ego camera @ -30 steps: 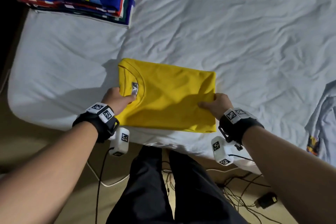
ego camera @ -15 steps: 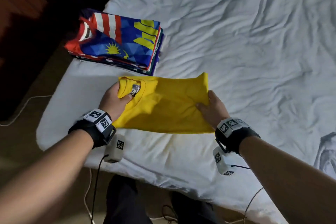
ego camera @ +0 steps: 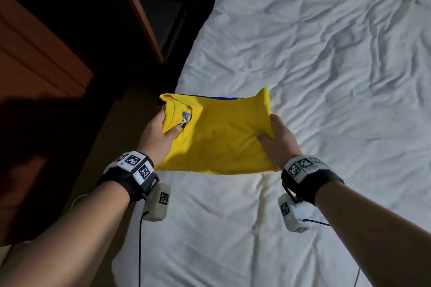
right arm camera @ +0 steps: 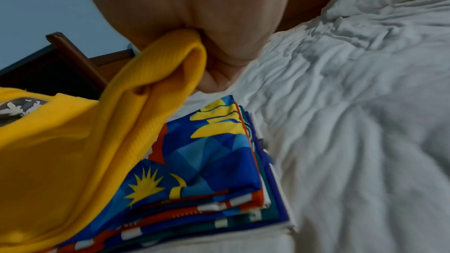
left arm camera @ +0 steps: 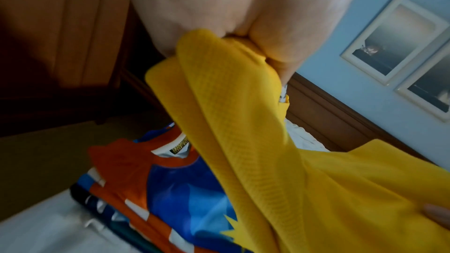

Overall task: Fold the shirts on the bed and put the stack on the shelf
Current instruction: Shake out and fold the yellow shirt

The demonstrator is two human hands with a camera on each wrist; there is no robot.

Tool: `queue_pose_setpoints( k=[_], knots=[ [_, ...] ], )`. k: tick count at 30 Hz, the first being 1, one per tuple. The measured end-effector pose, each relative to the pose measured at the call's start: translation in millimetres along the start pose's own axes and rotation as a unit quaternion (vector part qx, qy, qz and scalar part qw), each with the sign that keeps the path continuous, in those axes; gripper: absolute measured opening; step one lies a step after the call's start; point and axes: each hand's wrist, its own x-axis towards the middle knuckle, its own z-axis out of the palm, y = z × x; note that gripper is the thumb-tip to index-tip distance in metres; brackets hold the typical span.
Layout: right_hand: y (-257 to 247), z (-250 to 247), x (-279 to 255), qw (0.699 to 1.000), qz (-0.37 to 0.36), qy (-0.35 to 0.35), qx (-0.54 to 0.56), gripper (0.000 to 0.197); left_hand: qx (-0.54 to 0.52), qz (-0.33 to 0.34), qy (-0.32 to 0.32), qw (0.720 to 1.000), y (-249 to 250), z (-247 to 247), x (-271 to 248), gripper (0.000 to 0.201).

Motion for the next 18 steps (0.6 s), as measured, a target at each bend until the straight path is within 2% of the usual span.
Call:
queue_pose_setpoints(
  k=[7,10,12,15,18],
  knots=[
    [-11.9,30.2,66.9,0.999,0.044,0.027,0.008,0.057,-0.025,-0.013,-0.021,0.999,-46.6,-1.2,75.3,0.045],
    [7.3,45.4,81.0,0.992,0.127,-0.007,-0.017,0.054,-0.028,-0.085,-0.069,0.994,-79.0,9.3,88.7,0.052],
    [21.8,53.2,82.8,0.983,0.181,-0.023,-0.019,0.046,-0.017,-0.129,-0.090,0.987,-95.4,17.5,89.3,0.045],
    [32.4,62.9,82.8,0.980,0.201,0.000,0.005,0.036,-0.005,-0.140,-0.061,0.988,-105.0,20.8,92.3,0.048],
    [32.4,66.2,82.0,0.985,0.171,0.025,0.000,0.043,0.009,-0.120,-0.022,0.993,-111.3,16.7,96.0,0.056]
  ],
)
